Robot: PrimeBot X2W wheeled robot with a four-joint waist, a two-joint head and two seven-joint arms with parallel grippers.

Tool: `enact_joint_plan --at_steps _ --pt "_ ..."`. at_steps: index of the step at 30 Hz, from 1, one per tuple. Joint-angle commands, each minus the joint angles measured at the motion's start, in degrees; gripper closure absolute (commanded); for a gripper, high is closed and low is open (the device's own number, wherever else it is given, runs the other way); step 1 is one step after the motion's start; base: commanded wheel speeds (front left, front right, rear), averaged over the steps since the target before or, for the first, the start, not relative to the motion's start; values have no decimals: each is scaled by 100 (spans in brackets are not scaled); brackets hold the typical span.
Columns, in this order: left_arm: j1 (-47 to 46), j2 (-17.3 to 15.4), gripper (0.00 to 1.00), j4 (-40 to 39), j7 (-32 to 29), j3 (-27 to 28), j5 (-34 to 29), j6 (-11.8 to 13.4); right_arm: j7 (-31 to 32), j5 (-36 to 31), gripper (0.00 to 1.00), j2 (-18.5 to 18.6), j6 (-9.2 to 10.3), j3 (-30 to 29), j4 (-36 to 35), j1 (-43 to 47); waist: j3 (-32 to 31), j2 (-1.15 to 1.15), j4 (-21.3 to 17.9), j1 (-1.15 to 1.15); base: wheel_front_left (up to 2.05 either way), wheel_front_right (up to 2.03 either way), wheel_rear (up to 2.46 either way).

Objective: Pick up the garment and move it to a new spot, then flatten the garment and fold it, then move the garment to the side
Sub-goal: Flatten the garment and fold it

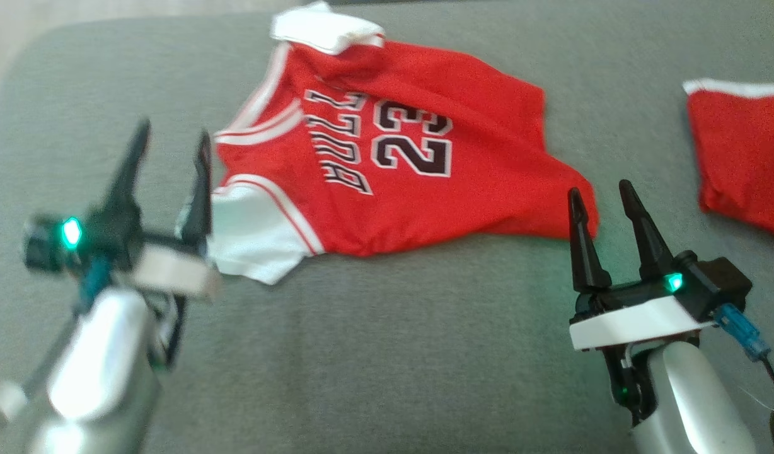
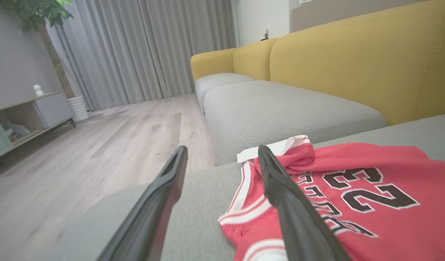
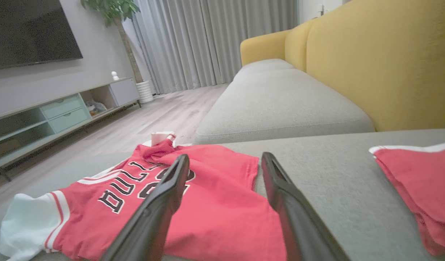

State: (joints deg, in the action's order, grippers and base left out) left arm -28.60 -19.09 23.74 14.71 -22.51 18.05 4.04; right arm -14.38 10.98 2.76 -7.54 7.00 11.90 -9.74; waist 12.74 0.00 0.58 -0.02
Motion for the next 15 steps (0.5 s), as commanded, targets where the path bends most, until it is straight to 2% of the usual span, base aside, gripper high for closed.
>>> enact_joint_plan --at_steps 1,5,9,15 --pt "145 -50 0 -415 28 287 37 109 -62 -45 0 11 5 93 -149 -23 -282 0 315 2 0 0 0" --pt "1115 337 0 -843 29 363 193 239 -62 -52 0 11 5 32 -90 50 -371 0 468 2 0 0 0" --pt "1544 546 0 -1072 29 473 129 290 -62 -60 0 11 5 -1 -46 78 -388 0 570 2 0 0 0" --pt "1403 592 0 -1208 29 484 -159 62 -24 -431 0 11 5 -318 62 -277 -262 0 775 2 0 0 0"
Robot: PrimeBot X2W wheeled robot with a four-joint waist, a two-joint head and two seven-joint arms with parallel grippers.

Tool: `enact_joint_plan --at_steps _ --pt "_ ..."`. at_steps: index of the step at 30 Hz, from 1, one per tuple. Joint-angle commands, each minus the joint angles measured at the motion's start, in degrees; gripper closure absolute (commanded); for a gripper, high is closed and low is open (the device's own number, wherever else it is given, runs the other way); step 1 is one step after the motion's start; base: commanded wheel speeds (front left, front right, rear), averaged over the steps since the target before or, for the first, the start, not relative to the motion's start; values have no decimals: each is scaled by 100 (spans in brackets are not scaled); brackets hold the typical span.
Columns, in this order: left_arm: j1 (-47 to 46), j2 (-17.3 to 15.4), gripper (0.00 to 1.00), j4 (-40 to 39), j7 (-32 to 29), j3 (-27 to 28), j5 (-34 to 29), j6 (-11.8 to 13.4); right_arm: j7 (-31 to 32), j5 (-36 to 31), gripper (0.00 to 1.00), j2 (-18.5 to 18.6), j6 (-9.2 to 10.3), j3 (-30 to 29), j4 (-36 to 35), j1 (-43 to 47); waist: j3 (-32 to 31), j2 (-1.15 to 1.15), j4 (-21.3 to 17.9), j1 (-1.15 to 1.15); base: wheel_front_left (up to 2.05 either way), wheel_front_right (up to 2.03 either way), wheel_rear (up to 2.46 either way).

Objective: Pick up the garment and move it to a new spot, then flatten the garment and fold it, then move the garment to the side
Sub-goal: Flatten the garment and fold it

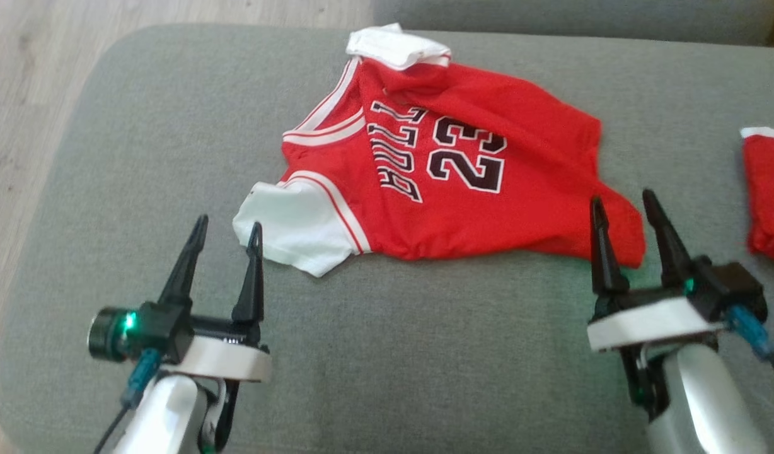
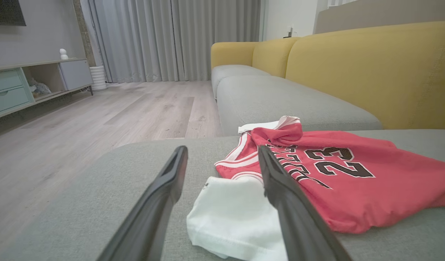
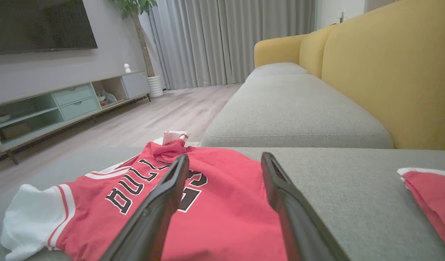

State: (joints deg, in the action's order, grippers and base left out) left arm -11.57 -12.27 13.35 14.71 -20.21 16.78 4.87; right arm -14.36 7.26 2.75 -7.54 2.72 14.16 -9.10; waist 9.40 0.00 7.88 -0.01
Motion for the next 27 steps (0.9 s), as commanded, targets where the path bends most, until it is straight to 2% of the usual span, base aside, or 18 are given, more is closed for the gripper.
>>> enact_joint_plan --at_steps 1,6,12,22,26,27 --pt "-355 -74 0 -169 29 269 -55 -54 63 -145 0 12 5 70 -130 -495 121 0 64 1 0 0 0" --pt "-526 123 0 -177 29 255 -161 -196 893 -603 0 12 5 -212 239 -1430 443 0 221 1 0 0 0" --pt "-657 446 0 -85 29 222 -240 -379 2017 -1288 0 17 5 -970 1331 -2538 847 0 547 1 0 0 0" --pt "-830 735 0 -20 29 305 -380 -607 2296 -2219 0 240 5 -2002 2666 -3489 1242 0 936 1 0 0 0" --pt "-874 804 0 4 29 370 -435 -671 2349 -2395 0 265 5 -2081 3234 -3722 1320 0 980 1 0 0 0" --pt "-885 819 0 13 29 383 -446 -681 2362 -2449 62 306 5 -2041 3362 -3777 1332 0 984 1 0 0 0"
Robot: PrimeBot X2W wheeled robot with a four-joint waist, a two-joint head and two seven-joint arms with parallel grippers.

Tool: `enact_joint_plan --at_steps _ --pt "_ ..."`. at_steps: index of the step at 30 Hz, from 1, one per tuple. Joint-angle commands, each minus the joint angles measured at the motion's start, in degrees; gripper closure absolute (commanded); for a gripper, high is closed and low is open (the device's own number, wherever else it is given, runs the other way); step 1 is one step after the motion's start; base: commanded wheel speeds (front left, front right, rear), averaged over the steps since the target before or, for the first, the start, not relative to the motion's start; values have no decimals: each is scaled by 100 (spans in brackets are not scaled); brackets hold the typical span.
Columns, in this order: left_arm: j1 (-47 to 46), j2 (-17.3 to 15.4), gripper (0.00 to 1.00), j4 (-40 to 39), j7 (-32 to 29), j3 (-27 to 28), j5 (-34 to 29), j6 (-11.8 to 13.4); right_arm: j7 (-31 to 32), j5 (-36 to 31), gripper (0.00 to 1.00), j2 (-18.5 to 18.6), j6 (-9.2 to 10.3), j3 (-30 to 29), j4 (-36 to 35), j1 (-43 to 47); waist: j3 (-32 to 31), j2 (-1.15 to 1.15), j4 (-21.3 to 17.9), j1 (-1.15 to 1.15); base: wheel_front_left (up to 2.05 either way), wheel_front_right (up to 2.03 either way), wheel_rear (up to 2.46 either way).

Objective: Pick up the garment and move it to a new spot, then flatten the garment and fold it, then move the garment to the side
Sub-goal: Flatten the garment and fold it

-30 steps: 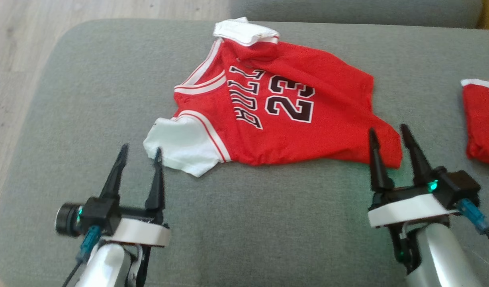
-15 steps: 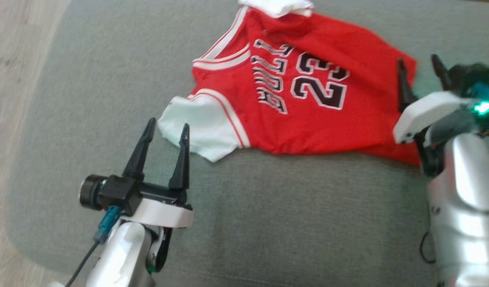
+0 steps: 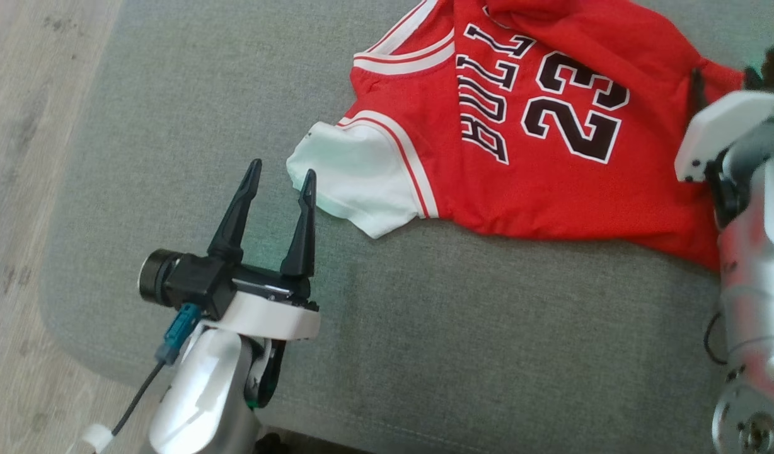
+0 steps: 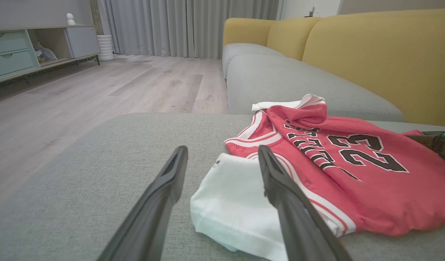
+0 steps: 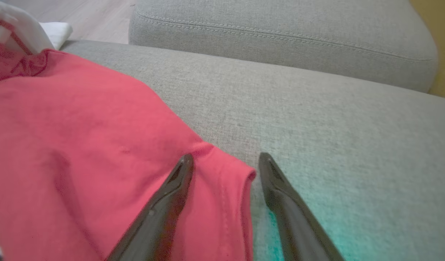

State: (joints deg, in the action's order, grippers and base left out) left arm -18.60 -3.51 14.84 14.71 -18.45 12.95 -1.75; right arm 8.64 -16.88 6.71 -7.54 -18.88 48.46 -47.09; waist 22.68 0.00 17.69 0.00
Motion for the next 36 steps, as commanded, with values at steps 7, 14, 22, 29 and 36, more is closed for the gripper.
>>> enact_joint_plan --at_steps 7,14,22,29,36 --pt "-267 13 0 -134 29 292 -123 -80 -201 -268 100 385 5 279 271 -596 36 0 -18 0 0 0 0" --pt "-309 49 0 -207 29 275 -128 -137 -570 -603 100 913 5 219 264 -1456 90 0 65 0 0 0 0" --pt "-287 61 0 -234 29 275 -107 -151 -845 -1264 0 1143 5 287 662 -2005 73 0 157 0 0 0 0" --pt "-218 62 0 -274 29 354 -109 -81 -1501 -1362 0 913 5 55 847 -1991 -135 0 -27 0 0 0 0" --pt "-65 62 0 -265 29 535 -225 -97 -2197 -1081 0 508 5 -29 823 -1656 -475 0 -412 0 0 0 0"
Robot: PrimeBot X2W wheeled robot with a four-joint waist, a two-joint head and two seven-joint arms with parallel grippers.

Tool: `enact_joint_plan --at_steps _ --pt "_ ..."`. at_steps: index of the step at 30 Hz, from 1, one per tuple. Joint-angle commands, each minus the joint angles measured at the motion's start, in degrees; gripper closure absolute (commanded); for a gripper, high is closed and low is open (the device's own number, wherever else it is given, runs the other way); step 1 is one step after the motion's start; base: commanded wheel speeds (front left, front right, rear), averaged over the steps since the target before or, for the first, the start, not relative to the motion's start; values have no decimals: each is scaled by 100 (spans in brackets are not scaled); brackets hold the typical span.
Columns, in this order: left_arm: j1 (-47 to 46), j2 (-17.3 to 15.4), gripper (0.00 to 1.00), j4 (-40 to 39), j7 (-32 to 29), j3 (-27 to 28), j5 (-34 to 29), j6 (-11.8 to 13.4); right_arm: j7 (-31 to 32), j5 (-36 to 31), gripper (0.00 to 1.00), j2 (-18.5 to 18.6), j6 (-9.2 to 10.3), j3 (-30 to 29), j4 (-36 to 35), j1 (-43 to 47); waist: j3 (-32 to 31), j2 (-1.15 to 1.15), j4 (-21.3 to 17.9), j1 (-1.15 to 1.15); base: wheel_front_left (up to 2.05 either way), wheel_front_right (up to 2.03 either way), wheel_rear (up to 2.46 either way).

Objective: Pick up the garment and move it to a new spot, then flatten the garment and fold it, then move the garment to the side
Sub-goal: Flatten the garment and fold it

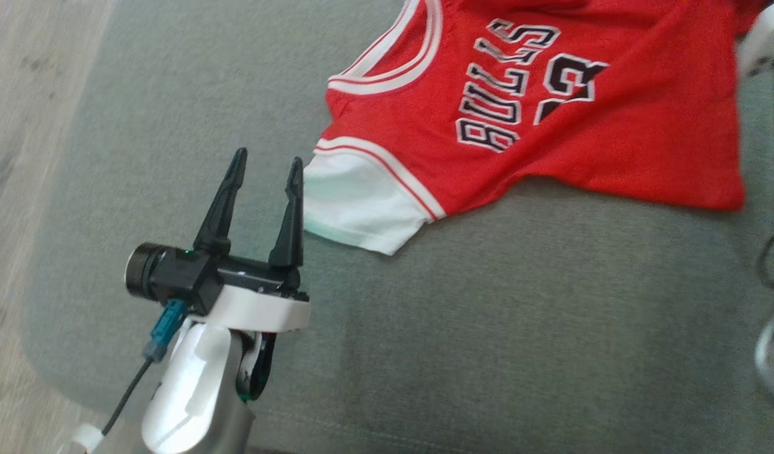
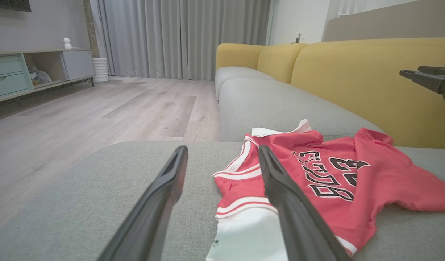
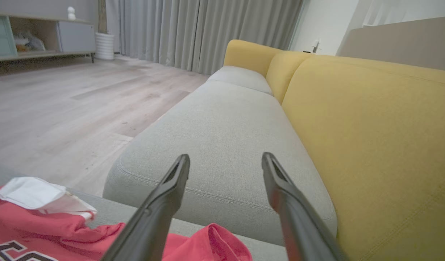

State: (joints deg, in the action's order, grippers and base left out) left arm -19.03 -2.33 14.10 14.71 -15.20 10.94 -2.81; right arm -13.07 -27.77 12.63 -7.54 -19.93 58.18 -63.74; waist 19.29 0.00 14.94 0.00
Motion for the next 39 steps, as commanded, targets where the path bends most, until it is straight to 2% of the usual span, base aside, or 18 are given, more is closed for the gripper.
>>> enact_joint_plan --at_steps 1,4,5,8,15,18,21,28,33,38,39 --pt "4 -55 0 -186 29 238 -47 1 -90 88 0 -180 5 100 -193 95 -203 0 -206 0 0 0 0" --pt "97 -58 0 -169 29 342 -105 2 -178 406 0 -529 5 221 -458 436 -404 0 -438 0 0 0 0" --pt "150 -60 0 -162 29 397 -139 -5 -188 735 0 -736 5 368 -870 733 -502 0 -566 0 0 0 0" --pt "245 -60 0 -132 29 467 -184 -9 -190 1375 0 -922 5 632 -1643 1449 -684 0 -745 0 0 0 0" --pt "560 -60 0 -93 29 599 -244 -20 -192 3244 0 -972 5 1648 -3121 3494 -1034 0 -1048 0 0 0 0" --pt "703 -61 0 -97 29 650 -272 -30 -192 3800 0 -973 5 1850 -3565 4318 -1110 0 -1119 0 0 0 0" --pt "779 -61 0 -110 29 700 -286 -42 -192 4026 0 -974 5 2031 -3846 4898 -1120 0 -1160 0 0 0 0" --pt "700 -59 0 -134 29 711 -310 -102 -192 3862 0 -974 5 2055 -3925 4985 -933 0 -1094 0 0 0 0" --pt "579 -58 0 -116 29 641 -314 -136 169 3495 0 -975 5 1571 -3369 4490 -720 0 -906 0 0 0 0" --pt "485 -56 0 -76 29 549 -269 -152 581 3354 0 -975 5 1053 -2447 3915 -539 0 -664 0 0 0 0" --pt "485 -56 0 -76 29 549 -269 -152 581 3354 0 -975 5 1053 -2447 3915 -539 0 -664 0 0 0 0"
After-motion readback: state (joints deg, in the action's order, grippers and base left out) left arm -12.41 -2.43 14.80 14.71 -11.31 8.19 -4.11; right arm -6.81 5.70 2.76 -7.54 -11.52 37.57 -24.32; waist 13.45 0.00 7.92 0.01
